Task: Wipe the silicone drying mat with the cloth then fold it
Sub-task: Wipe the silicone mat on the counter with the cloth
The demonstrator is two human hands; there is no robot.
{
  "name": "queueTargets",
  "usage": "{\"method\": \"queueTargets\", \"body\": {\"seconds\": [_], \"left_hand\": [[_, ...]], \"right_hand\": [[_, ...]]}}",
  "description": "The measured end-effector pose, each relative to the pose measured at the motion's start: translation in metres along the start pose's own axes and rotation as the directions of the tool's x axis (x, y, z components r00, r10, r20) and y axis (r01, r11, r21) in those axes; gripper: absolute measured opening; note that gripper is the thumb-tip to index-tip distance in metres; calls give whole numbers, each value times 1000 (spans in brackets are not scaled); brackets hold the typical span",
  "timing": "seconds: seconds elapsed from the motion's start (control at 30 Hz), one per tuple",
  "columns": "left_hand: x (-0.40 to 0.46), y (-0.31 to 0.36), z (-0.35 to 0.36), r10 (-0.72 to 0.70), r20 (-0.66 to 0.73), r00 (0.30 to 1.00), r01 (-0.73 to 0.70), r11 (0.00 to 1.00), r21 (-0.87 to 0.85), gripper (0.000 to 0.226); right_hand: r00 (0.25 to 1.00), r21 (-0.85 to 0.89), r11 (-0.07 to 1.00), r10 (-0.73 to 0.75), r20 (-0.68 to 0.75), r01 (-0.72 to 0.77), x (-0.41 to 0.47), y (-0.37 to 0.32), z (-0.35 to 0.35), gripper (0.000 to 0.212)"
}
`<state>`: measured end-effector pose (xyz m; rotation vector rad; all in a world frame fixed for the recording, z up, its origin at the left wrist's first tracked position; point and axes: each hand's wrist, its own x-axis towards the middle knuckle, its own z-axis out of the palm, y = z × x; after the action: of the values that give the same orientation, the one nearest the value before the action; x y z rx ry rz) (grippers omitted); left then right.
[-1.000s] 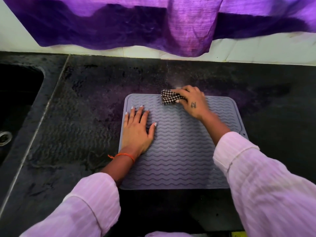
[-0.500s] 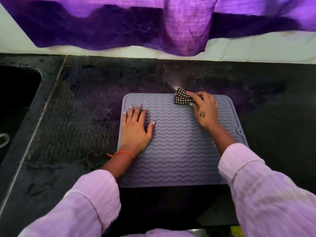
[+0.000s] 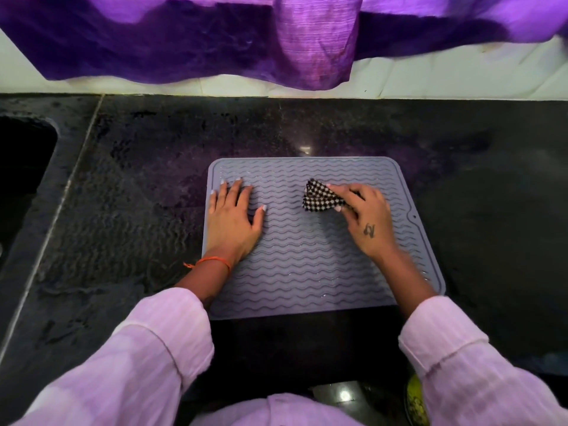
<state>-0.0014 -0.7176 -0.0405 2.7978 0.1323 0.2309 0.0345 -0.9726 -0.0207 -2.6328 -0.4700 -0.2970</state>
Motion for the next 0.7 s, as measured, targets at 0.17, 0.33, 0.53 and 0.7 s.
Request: {"method": "queueTargets", "body": {"seconds": [0.17, 0.33, 0.53, 0.7], "left_hand": [[0, 0, 0, 10, -5, 1000, -10, 1000, 6, 58], [1, 1, -1, 11, -11, 1000, -11, 1000, -6, 55], [0, 1, 0, 5, -2, 1000, -5, 1000, -6, 55], [1, -1, 1, 6, 10, 1000, -7, 1000, 14, 56]], "right_hand": [[1000, -34, 999, 10, 8, -9, -31, -2, 1, 41], [1000, -3, 1000, -9, -15, 9, -61, -10, -5, 40], [1000, 6, 1000, 4, -29, -3, -74, -20, -16, 38], [1000, 18, 1000, -14, 4, 14, -120, -22, -19, 40]]}}
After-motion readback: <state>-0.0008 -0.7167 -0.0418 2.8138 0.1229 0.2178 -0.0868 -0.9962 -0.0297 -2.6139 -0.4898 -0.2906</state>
